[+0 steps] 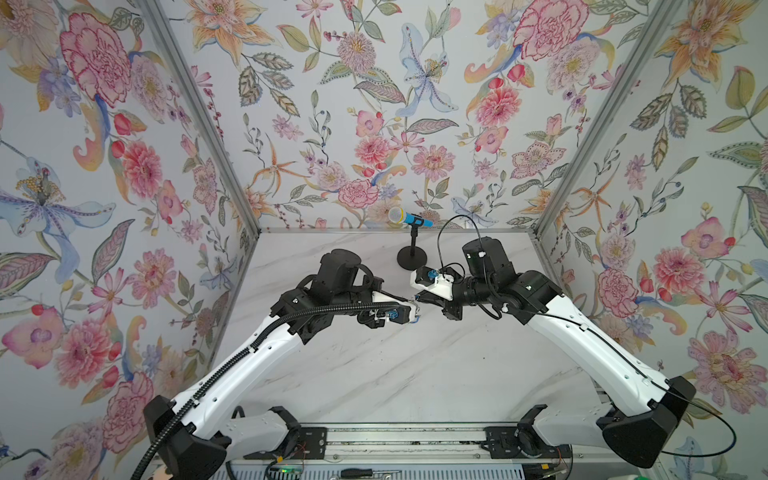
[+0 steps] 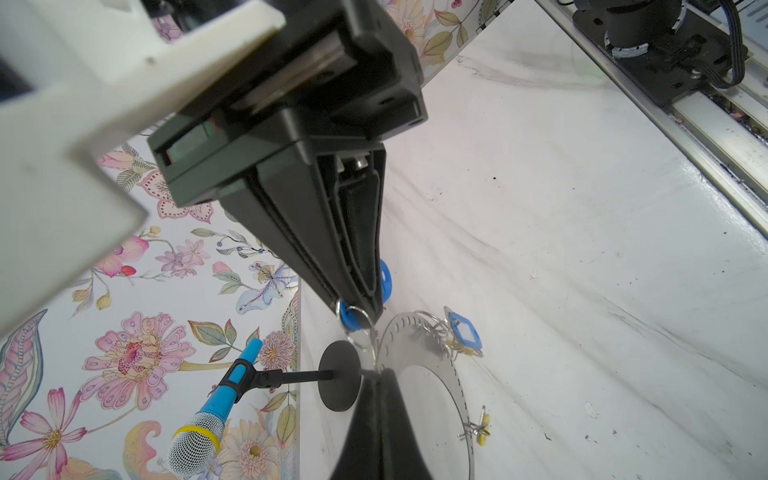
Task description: Remove the keys from the keyring
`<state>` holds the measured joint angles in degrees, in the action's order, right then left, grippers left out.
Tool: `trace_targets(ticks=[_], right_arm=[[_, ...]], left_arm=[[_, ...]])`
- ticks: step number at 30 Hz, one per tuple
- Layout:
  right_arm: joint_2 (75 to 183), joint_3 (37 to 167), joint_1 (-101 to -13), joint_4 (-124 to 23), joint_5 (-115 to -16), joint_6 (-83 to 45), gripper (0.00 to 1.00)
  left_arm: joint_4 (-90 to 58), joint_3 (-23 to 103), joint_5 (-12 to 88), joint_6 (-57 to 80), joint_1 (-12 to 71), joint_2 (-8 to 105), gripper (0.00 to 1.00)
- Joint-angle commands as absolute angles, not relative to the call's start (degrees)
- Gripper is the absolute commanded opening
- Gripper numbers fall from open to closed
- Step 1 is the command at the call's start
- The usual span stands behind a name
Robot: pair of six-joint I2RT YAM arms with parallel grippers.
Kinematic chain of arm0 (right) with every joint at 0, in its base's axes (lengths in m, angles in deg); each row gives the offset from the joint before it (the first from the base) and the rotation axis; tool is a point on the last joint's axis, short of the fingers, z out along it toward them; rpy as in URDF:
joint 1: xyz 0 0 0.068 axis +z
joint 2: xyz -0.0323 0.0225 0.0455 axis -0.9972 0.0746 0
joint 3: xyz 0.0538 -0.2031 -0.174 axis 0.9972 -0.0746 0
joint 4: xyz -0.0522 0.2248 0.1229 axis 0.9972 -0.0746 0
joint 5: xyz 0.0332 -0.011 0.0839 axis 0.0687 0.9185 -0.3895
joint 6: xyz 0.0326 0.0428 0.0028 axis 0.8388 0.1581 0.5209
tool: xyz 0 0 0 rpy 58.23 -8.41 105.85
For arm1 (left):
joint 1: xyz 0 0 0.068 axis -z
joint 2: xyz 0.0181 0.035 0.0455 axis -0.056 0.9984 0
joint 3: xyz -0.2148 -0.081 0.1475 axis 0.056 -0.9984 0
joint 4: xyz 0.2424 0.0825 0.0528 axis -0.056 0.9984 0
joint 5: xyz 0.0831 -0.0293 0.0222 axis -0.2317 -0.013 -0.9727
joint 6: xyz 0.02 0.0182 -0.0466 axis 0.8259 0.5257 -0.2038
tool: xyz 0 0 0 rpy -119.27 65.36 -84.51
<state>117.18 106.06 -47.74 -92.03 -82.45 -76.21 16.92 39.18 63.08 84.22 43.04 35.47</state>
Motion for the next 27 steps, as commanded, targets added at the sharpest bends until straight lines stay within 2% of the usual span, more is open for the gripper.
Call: trace_targets(ticks=[1,12,19,24,27], right_arm=[[117.9,107.3,-50.4,-90.6,-81.0,-75.4,0.00],[117.3,105.1,-49.5,-89.5,-86.7,-74.7,0.00],[114.3,101.2,-49.7,-86.3,-89.7,-72.6,0.00],[111.6,97.5,-50.3,-83.1,-91.8,-70.4,0.00],[111.0,96.5,-50.2,-82.3,-92.5,-69.5,0.00]], left_arm=[[15.9,39.4,69.4,81.3,43.5,32.9,0.00],[-12.5,26.0,76.1,62.7,40.5,29.4,0.00],[-34.4,14.9,74.1,47.7,38.4,28.1,0.00],[-53.7,3.0,67.8,36.0,37.5,26.7,0.00],[-59.9,-1.8,66.0,30.3,37.5,26.6,0.00]])
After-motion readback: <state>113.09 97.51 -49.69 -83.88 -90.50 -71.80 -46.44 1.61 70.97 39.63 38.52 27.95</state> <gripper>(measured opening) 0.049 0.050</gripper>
